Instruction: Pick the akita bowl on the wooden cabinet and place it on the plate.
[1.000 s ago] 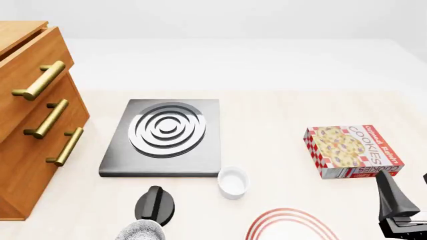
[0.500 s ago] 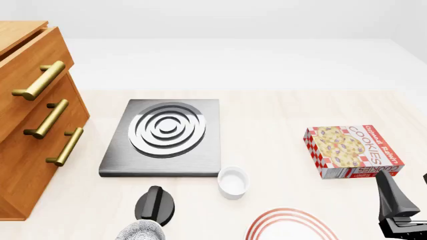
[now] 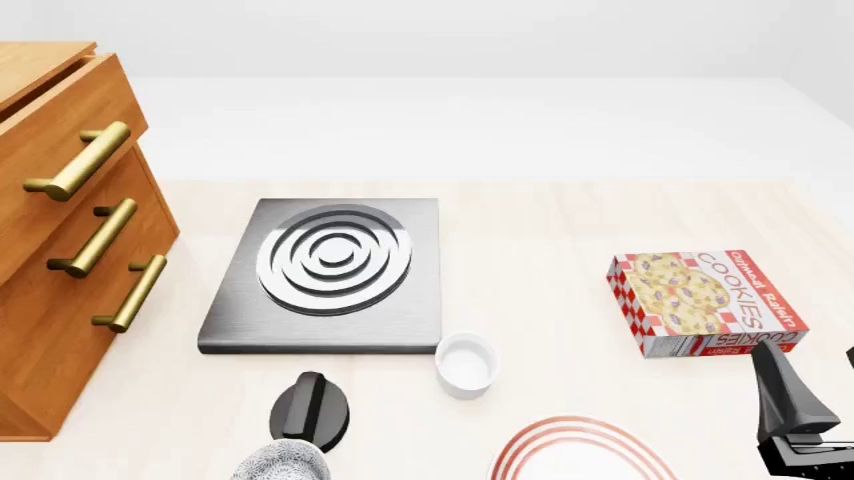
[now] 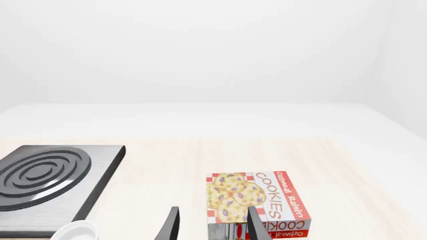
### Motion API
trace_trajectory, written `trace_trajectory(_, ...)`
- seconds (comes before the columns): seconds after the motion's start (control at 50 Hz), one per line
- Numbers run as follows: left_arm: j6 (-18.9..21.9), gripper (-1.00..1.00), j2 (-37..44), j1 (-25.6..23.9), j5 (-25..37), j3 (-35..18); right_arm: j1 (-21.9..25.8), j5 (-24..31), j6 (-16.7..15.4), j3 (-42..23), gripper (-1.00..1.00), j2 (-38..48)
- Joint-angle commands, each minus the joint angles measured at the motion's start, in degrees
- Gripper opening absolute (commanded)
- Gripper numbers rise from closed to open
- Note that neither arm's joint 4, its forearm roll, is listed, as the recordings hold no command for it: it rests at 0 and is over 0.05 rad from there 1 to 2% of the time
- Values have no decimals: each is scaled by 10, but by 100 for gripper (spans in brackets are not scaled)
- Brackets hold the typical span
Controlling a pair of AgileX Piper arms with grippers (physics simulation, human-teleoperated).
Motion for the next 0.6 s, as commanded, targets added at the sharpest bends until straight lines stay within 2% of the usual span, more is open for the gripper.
trace_trajectory(0.02, -14, 100, 24, 6, -1, -8, 0, 0, 0, 0, 100, 0)
trace_trajectory(0.18, -27, 100, 53, 12, -7, -12, 0, 0, 0, 0, 100, 0)
trace_trajectory(0.6, -34, 100, 63, 32, -23, 3, 0, 0, 0, 0, 100, 0)
